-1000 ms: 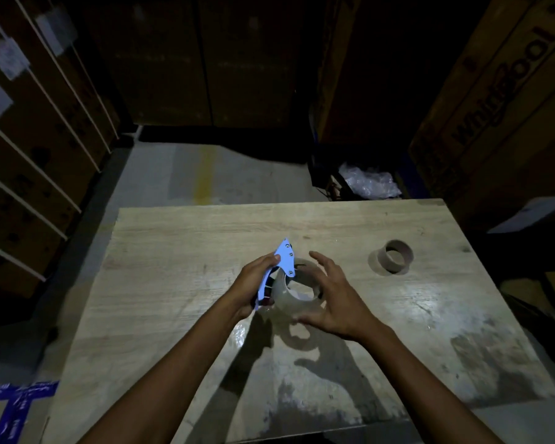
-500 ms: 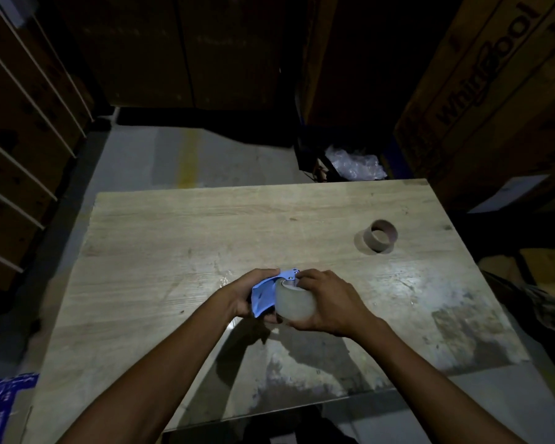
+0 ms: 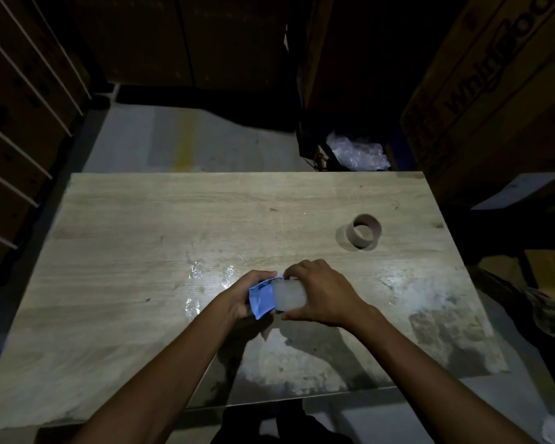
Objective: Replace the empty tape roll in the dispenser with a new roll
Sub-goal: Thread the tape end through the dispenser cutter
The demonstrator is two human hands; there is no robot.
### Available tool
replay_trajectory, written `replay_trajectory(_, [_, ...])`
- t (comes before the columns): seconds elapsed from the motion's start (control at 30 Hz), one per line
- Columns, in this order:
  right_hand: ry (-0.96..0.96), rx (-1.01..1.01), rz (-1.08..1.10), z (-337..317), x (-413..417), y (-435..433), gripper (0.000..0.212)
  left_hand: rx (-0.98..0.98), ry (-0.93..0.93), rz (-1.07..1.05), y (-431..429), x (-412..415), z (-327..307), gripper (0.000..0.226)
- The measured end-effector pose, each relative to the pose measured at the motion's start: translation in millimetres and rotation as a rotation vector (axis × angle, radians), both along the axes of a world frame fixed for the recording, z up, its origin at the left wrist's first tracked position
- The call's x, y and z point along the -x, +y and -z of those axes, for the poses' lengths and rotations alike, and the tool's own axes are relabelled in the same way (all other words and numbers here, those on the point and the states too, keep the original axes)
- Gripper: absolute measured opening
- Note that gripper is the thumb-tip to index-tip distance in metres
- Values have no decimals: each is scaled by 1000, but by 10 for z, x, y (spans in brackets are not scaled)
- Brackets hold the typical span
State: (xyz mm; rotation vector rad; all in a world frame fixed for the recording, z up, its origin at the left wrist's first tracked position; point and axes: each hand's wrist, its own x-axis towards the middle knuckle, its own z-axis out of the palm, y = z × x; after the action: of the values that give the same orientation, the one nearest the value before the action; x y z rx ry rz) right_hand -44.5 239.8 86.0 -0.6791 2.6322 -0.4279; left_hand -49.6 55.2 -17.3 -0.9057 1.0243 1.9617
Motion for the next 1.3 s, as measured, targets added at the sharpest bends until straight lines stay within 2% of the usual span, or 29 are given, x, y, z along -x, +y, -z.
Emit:
replay_trajectory(0.07, [7, -34, -42, 38, 32, 75, 80, 42, -25, 3, 111, -4, 30, 41])
replay_trajectory(0.27, [-65, -93, -60, 141, 201, 275, 81, 61, -105, -23, 322, -5, 88, 31])
replay_trajectory(0.53, [-115, -260, -42, 273, 234, -29, 57, 65, -190, -65, 320, -85, 185, 26])
replay_trajectory(0.83, [-123, -437, -80, 433, 246, -578, 56, 106, -236, -106, 14, -138, 419, 29])
replay_trajectory(1.0, [-150, -387, -18, 498, 272, -622, 55, 280, -163, -65, 81, -90, 432, 30])
replay_trajectory(1.3, [-237, -169, 5, 431, 357, -331, 63, 315, -80, -137, 215, -117, 471, 22])
